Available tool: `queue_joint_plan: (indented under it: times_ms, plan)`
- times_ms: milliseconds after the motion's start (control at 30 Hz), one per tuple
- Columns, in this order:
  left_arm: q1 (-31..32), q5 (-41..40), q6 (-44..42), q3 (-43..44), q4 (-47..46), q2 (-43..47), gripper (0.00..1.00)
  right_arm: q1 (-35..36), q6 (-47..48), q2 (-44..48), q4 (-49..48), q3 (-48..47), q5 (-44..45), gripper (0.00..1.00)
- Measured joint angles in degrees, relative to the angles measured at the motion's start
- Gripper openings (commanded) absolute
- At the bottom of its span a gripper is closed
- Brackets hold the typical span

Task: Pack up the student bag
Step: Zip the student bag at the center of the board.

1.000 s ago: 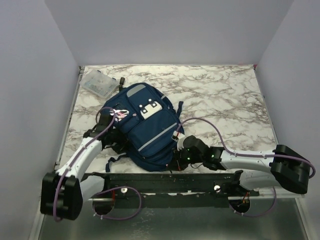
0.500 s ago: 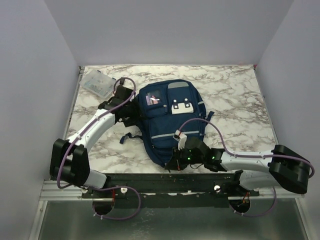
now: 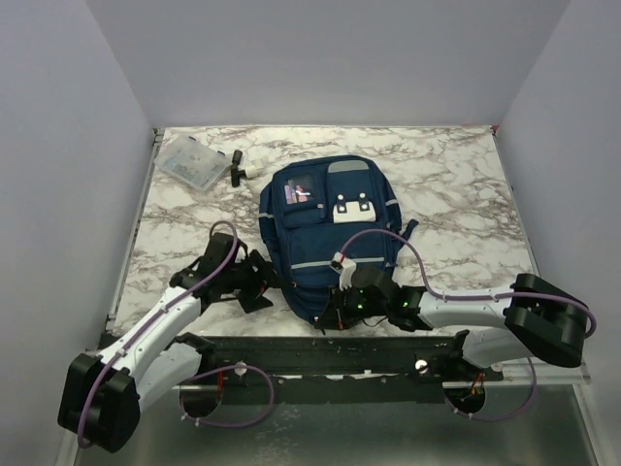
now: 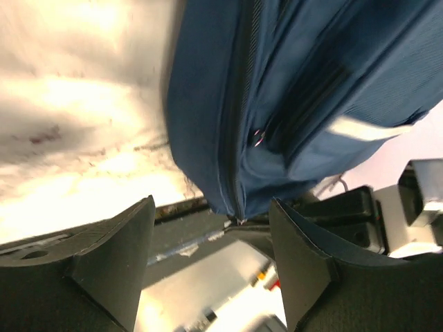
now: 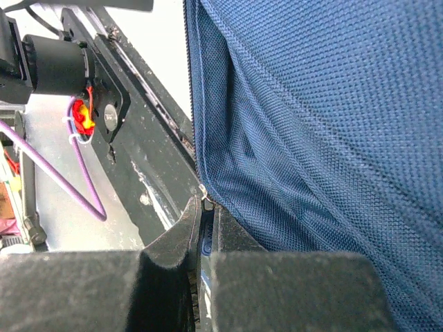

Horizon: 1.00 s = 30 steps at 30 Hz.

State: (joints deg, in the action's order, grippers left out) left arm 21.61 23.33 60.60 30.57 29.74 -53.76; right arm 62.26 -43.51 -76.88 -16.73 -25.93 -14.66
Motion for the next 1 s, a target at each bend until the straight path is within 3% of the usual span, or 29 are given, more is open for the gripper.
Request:
queue_joint_plan:
  times_ms: [133,300,367,467,567,667,900,1000]
  plan:
    - [5.7,2.3,10.1,-6.7,-4.0,2.1,0.67,0.0,0.0,-1.2,-0.9,-0.3,-0.5,0.01]
    - [11.2,2.1,16.3,-7.1,-9.4,-0.5,0.63,0.0,0.0,-1.2,-1.3,-0.3,-0.6,0.00]
    - [13.1,1.8,17.6,-6.9,-12.9,-4.4,0.50,0.0,0.0,-1.2,-1.4,-0.3,-0.6,0.00]
    - [14.3,0.3,17.7,-6.1,-15.5,-10.0,0.15,0.0,0.0,-1.2,-1.4,-0.3,-0.6,0.01]
    - [13.7,-0.9,16.9,-5.9,-15.6,-11.6,0.01,0.0,0.0,-0.9,-1.3,-0.3,-0.4,0.01]
    - [10.0,-0.4,13.8,-5.9,-13.7,-9.9,0.00,0.0,0.0,-0.1,-1.8,-0.2,0.8,0.00]
    - [-10.4,-2.5,-2.0,-0.6,-1.1,-2.3,0.00,-2.4,0.0,1.6,-4.4,1.7,2.7,0.00]
    - [-16.0,-3.0,-8.1,2.3,3.5,-1.2,0.00,-5.6,0.0,2.6,-6.2,3.5,1.5,0.00]
